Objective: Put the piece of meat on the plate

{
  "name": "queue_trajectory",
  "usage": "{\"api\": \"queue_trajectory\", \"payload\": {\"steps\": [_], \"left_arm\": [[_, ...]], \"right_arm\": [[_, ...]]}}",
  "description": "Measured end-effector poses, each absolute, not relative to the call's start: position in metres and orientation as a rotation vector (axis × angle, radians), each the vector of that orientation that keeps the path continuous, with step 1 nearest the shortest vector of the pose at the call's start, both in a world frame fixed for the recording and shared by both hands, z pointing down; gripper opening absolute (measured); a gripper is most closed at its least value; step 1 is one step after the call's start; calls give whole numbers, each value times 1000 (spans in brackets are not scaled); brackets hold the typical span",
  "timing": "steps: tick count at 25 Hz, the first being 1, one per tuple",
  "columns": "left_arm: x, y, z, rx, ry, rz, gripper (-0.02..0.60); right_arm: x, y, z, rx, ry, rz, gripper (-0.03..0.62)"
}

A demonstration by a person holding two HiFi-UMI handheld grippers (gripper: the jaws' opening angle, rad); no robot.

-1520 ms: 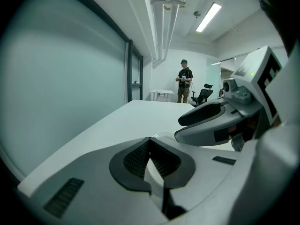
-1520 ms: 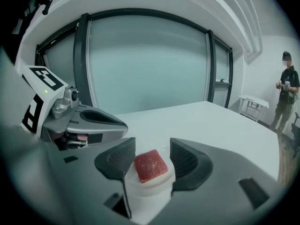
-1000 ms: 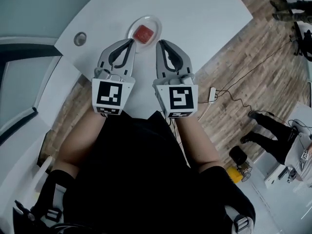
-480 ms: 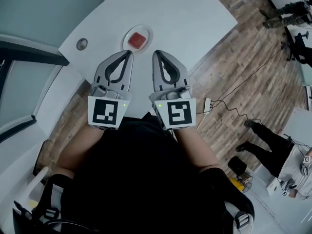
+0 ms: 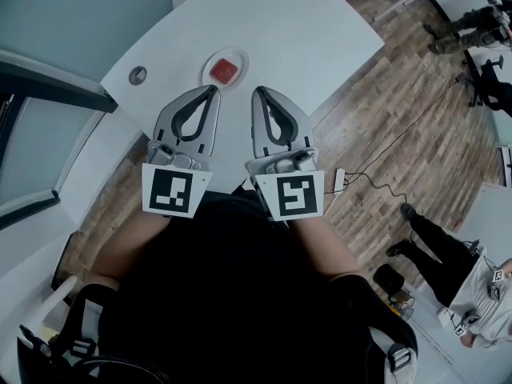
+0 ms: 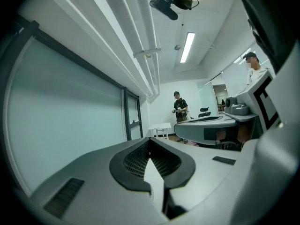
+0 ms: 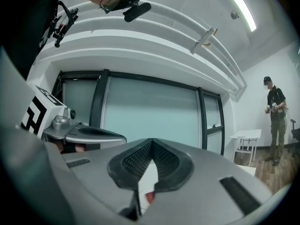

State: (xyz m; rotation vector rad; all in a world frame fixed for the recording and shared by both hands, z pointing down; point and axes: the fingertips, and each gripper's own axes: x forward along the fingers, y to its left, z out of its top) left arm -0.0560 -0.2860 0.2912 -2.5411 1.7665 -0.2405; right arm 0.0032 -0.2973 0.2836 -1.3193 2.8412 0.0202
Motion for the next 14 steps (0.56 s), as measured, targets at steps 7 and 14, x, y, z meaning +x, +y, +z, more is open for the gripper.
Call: {"api": "queue_trajectory", "payload": {"steps": [7,14], "left_arm": [[-54,-286,299,-2566,1778,-237,3],[-58,-285,302,-2563,1795,-217,3]], "right_arm": [[0,-297,287,-1310,2850,27,3],[-2,-293,288,-1318,2842,40,3]]}}
